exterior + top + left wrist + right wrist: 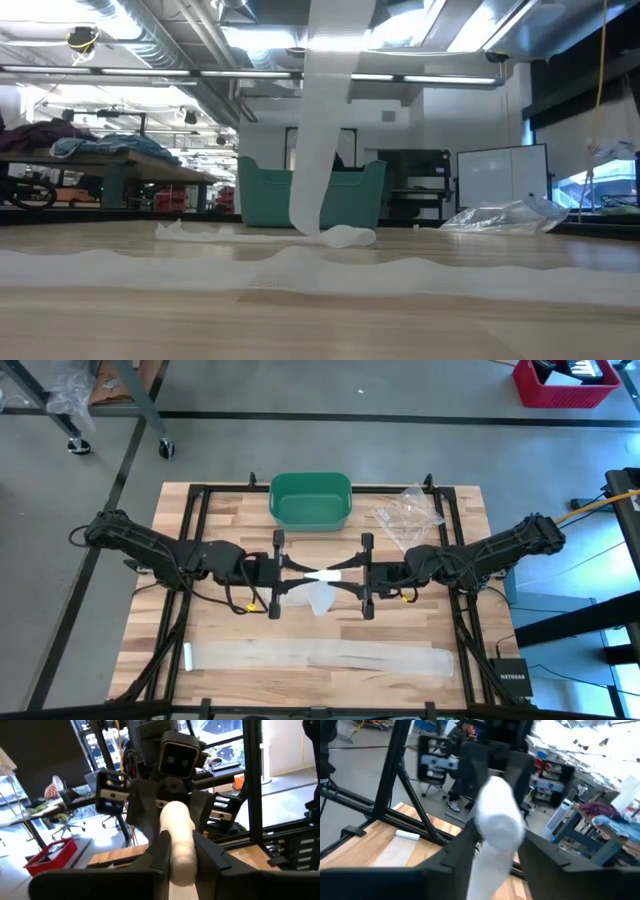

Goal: Roll bandage
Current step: Roll the top white bandage

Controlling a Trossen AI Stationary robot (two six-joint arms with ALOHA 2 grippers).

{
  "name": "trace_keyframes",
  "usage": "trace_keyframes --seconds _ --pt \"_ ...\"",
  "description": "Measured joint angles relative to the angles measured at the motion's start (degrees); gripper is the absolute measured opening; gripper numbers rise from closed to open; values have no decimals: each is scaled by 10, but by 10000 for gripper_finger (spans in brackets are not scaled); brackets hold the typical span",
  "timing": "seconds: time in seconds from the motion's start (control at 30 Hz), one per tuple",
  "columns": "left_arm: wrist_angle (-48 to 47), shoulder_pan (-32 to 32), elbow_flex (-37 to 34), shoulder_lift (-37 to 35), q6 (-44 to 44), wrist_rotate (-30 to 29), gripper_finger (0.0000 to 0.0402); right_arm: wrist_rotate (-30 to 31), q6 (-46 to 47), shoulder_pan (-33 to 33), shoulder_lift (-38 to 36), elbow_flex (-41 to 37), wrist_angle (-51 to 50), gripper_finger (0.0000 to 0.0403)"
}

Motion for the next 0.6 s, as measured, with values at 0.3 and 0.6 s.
trace_keyframes --seconds 0.3,0.6 --pt "2 -13 0 0 134 -18 51 31 99 21 -39 70 -152 227" --pt "29 3 0 26 419 -82 51 21 118 6 -60 113 -289 232"
